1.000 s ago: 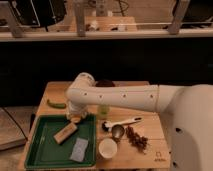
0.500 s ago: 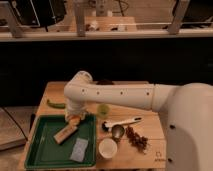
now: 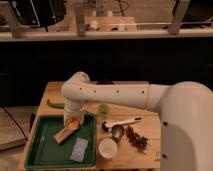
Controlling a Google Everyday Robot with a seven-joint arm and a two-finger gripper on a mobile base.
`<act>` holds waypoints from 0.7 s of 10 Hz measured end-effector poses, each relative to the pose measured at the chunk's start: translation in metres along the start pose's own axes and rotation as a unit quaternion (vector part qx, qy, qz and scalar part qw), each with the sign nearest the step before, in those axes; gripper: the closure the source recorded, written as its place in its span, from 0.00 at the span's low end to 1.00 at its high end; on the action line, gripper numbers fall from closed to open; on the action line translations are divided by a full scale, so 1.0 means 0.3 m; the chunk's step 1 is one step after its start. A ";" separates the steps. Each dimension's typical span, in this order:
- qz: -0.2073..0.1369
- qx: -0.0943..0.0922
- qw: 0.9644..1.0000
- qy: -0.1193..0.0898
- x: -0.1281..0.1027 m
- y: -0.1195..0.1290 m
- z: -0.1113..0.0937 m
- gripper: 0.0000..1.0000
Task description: Place apple in tray
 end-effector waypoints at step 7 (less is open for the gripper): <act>0.047 -0.032 0.997 -0.055 -0.042 0.053 0.020 0.95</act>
